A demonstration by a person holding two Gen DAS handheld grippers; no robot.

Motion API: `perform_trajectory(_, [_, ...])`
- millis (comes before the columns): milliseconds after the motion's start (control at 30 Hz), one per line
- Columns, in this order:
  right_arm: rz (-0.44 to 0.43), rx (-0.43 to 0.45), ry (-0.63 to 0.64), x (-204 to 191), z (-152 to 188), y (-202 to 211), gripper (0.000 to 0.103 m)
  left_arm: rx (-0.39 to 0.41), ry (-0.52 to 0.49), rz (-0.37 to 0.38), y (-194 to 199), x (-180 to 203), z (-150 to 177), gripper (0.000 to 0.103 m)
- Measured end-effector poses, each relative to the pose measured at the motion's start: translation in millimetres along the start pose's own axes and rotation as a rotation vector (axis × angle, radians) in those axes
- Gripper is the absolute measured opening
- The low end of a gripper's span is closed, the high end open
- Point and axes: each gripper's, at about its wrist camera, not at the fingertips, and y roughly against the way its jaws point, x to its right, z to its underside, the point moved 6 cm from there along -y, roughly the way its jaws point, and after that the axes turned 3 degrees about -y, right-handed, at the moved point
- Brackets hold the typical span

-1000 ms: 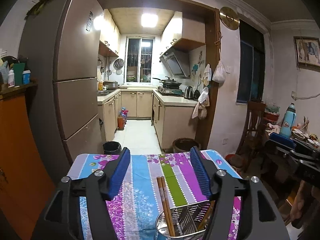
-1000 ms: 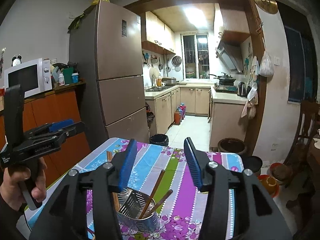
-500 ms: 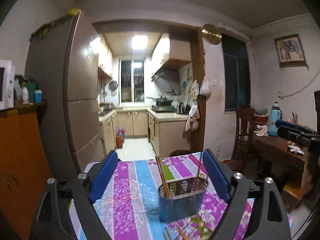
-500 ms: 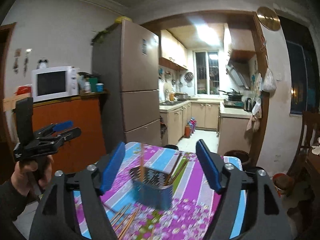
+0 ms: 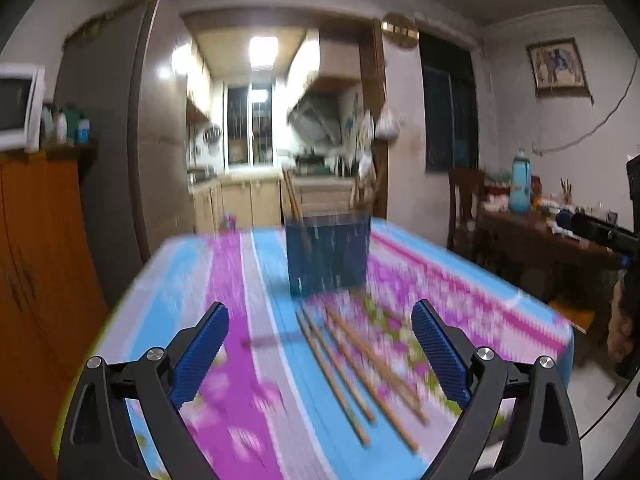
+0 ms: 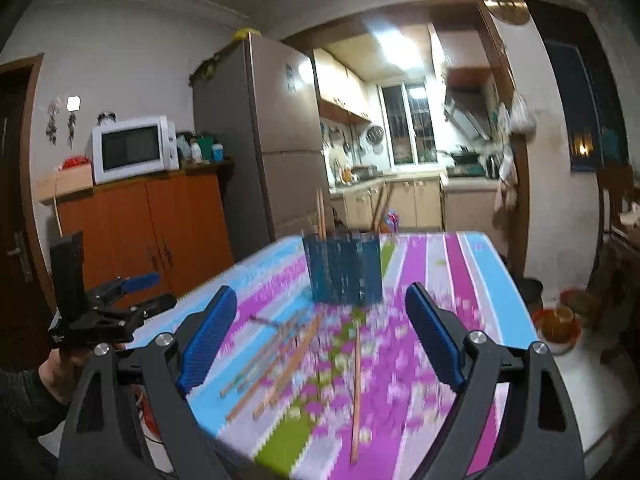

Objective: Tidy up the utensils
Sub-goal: 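Move both open tools back over the loose chopsticks on the table, then close the left tool on a wooden chopstick while the right tool grasps another chopstick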

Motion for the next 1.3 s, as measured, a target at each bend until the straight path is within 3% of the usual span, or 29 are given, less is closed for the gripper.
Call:
perform_trajectory(133, [0.01, -0.08, -0.038, 1, 45, -8, 0.055, -0.082, 0.031, 0.018, -18, 9, 55, 0.089])
perform_trajectory(300, [0.026, -0.135, -0.044, -2, 82, -13, 0.051, -0.134, 0.028, 0.057, -34, 23, 92, 0.061])
perform_trajectory(700, [0.044, -0.182, -0.046, 4, 115, -13, 0.041, -0.143, 0.016, 0.028, -51, 37, 114, 0.026])
perform_trajectory(867, [0.023, -0.203, -0.045, -1, 124, -21, 0.035, -0.144, -0.013, 0.009, -53, 43, 119, 0.022])
perform_trajectory(1000, [-0.009, -0.224, -0.027, -16, 133, -31, 0.031, -0.143, -0.008, -0.012, -54, 37, 120, 0.013])
perform_trajectory(1300, [-0.069, -0.234, 0.011, -61, 140, -64, 0.021, -0.142, -0.002, -0.02, -54, 34, 120, 0.012])
